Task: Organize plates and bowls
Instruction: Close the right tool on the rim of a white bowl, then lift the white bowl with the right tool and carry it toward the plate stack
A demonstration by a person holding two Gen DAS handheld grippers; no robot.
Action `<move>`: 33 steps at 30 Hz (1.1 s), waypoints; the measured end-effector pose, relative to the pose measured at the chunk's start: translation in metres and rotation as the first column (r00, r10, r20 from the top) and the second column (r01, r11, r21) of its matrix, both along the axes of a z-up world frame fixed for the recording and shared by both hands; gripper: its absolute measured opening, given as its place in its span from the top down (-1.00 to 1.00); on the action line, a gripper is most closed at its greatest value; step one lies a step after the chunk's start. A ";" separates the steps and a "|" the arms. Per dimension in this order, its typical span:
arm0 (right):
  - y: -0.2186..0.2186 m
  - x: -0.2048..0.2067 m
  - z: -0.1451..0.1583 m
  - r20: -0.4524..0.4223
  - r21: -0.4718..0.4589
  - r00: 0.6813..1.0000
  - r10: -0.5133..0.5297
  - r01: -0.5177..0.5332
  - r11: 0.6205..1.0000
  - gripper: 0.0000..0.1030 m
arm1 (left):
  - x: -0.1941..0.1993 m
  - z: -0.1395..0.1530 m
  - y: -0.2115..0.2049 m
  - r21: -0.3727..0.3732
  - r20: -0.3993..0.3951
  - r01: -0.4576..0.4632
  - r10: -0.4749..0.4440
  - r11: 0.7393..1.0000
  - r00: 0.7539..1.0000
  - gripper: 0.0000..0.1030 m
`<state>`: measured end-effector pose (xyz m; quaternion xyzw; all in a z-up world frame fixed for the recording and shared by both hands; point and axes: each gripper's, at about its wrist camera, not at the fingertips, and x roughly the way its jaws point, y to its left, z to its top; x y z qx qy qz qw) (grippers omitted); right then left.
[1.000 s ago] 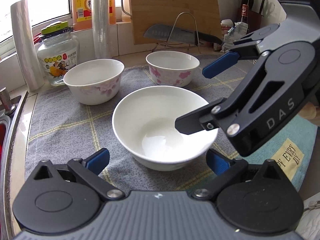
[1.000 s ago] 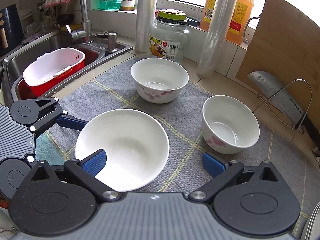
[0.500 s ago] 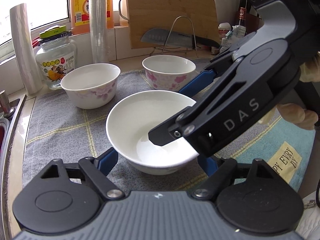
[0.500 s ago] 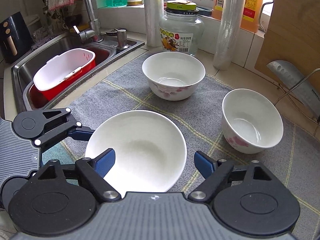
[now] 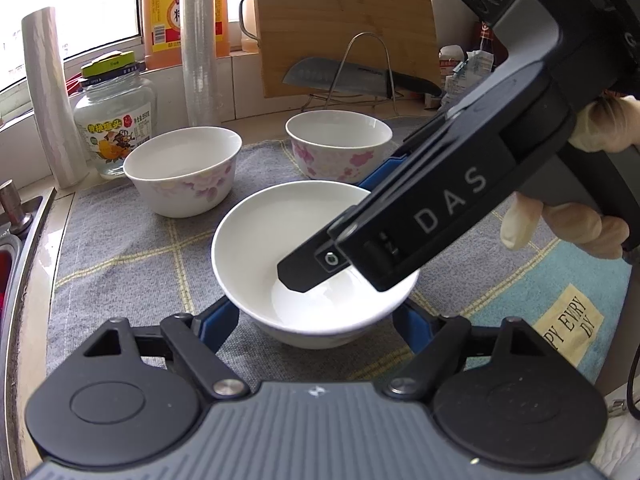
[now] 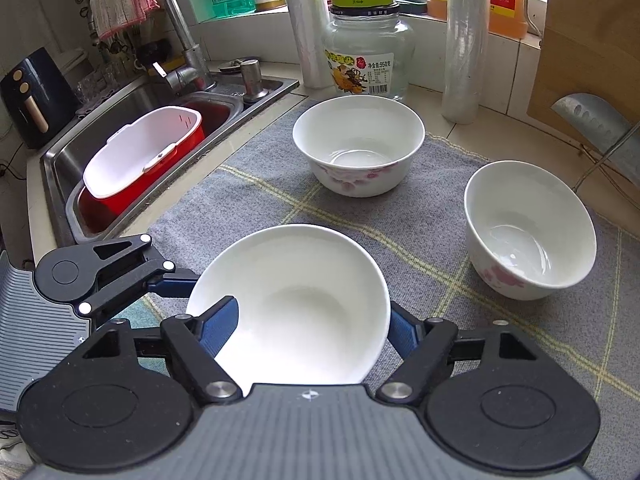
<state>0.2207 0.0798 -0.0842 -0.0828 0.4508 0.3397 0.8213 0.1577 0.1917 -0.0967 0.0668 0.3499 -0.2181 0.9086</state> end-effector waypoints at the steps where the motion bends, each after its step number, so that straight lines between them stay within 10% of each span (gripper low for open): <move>1: 0.000 0.000 0.000 0.001 -0.001 1.000 0.000 0.000 1.000 -0.59 | 0.000 0.000 0.000 0.000 -0.001 0.001 -0.001 1.000 1.000 -0.62; 33: -0.096 -0.034 0.019 0.041 0.002 0.976 -0.214 0.214 0.977 -0.54 | 0.012 0.027 -0.078 0.058 -0.029 0.275 -0.274 0.960 0.961 -0.62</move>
